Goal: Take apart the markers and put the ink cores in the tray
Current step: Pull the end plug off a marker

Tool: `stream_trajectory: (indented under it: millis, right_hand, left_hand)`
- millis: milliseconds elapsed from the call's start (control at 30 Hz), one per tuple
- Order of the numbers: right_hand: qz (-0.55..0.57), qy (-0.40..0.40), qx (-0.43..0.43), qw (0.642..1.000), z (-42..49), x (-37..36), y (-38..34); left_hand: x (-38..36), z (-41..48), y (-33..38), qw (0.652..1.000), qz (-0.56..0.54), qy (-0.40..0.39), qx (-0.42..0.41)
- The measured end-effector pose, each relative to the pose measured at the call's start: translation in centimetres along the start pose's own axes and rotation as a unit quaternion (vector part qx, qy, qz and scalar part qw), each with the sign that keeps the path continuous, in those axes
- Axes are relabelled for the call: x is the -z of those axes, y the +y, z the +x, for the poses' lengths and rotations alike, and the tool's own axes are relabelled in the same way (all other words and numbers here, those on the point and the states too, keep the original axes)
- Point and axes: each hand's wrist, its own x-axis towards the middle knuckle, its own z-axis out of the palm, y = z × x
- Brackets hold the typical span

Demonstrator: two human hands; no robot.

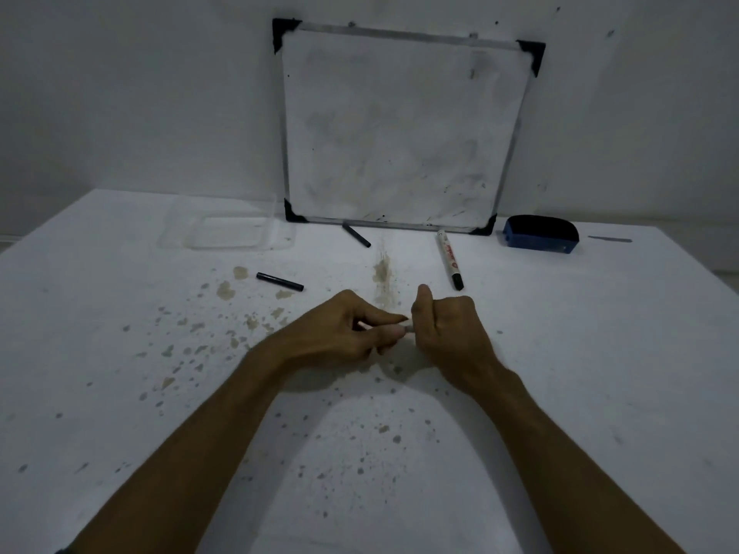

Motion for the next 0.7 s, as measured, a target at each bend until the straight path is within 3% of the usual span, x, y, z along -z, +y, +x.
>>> stream_trajectory:
  millis: [67, 100, 233, 433, 567, 633, 700]
  right_hand:
    - [-0.002, 0.0, 0.045, 0.999, -0.2, -0.4, -0.5]
    - [-0.01, 0.001, 0.041, 0.999, 0.0, -0.6, -0.7]
    - [0.011, -0.043, -0.098, 0.994, 0.7, -0.8, -1.2]
    - [0.042, -0.034, -0.12, 0.991, 0.3, -0.2, -0.7]
    - [-0.095, 0.006, 0.082, 0.992, 0.4, 0.2, -0.3]
    - [-0.105, -0.017, 0.118, 0.987, 0.4, 0.4, -0.6]
    - [-0.087, -0.023, 0.121, 0.988, 0.3, 0.0, -0.9]
  left_hand:
    - [1.1, -0.9, 0.3, 0.995, -0.065, -0.064, 0.031]
    - [1.4, -1.1, 0.1, 0.995, -0.08, -0.06, 0.031]
    - [0.5, -0.6, -1.0, 0.998, -0.039, 0.056, 0.018]
    - [-0.7, -0.2, -1.1, 0.994, 0.011, 0.104, -0.002]
    - [0.2, -0.5, -0.2, 0.996, -0.074, 0.031, 0.023]
    - [1.4, -1.0, 0.1, 0.988, -0.147, -0.029, 0.03]
    - [2.0, -1.1, -0.2, 0.989, -0.139, -0.026, 0.035]
